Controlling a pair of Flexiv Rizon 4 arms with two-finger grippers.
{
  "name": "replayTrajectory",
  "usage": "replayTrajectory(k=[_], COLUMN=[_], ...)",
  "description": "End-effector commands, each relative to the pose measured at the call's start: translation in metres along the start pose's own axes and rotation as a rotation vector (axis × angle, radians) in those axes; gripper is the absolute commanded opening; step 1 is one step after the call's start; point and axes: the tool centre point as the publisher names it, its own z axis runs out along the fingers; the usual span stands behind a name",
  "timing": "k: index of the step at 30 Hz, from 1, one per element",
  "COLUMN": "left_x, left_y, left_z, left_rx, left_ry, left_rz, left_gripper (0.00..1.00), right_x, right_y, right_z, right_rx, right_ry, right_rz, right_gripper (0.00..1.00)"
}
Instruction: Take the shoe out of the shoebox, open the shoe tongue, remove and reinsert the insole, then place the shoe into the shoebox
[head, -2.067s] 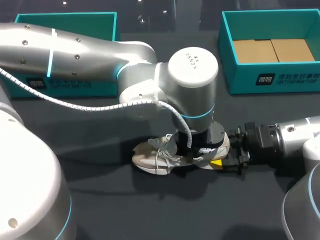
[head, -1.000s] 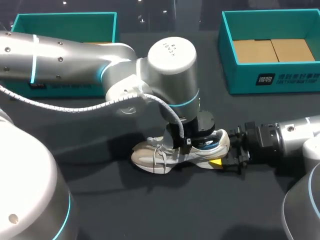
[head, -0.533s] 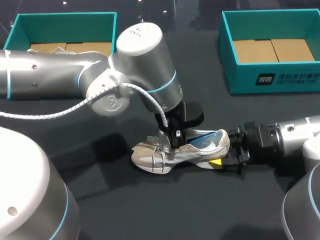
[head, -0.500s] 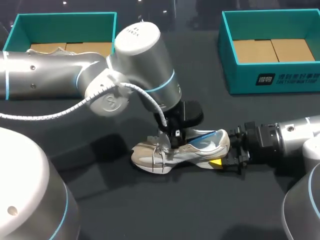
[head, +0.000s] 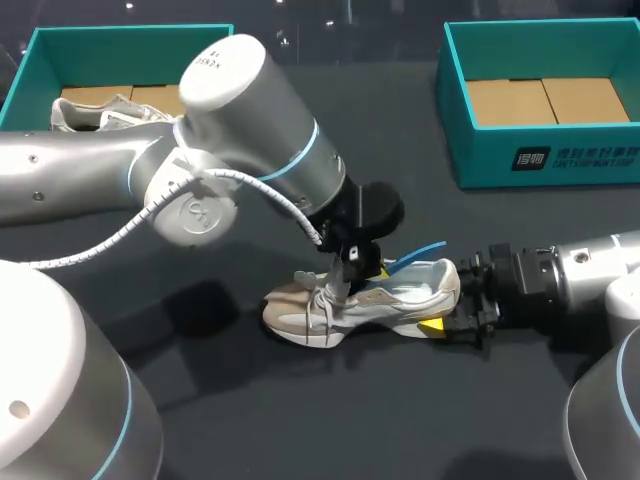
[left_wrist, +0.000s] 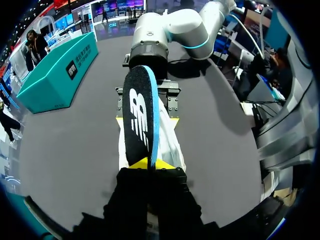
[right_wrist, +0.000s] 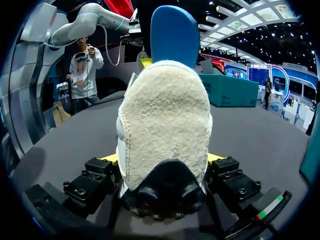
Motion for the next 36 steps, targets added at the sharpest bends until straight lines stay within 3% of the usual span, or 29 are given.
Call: replayTrajectory(k=[1, 10, 17, 22, 36], left_x=[0.000, -0.001, 0.000, 0.001, 0.005], left_y=[-0.013, -0.025, -0.030, -0.032, -0.034], left_z=[0.006, 0.018, 0.014, 0.010, 0.012], left_rx=[-0.017, -0.045, -0.014, 0.025, 0.091], left_ry=[-0.021, -0.103, -0.172, -0.220, -0.308], left_rz=[-0.002, -0.011, -0.008, -0.006, 0.021], left_gripper=[0.00, 0.03, 0.37, 0.46, 0.54], right_x=[0.001, 0.001, 0.001, 0.001, 0.001], right_y=[0.000, 0.000, 0.000, 0.000, 0.000], right_z=[-0.001, -0.001, -0.001, -0.001, -0.001], right_rx=[0.004, 0.004, 0.004, 0.004, 0.004], right_ry=[-0.001, -0.001, -0.001, -0.001, -0.001], right_rz=[0.001, 0.001, 0.001, 0.001, 0.001], right_gripper=[0.00, 0.00, 0.00, 0.00, 0.00])
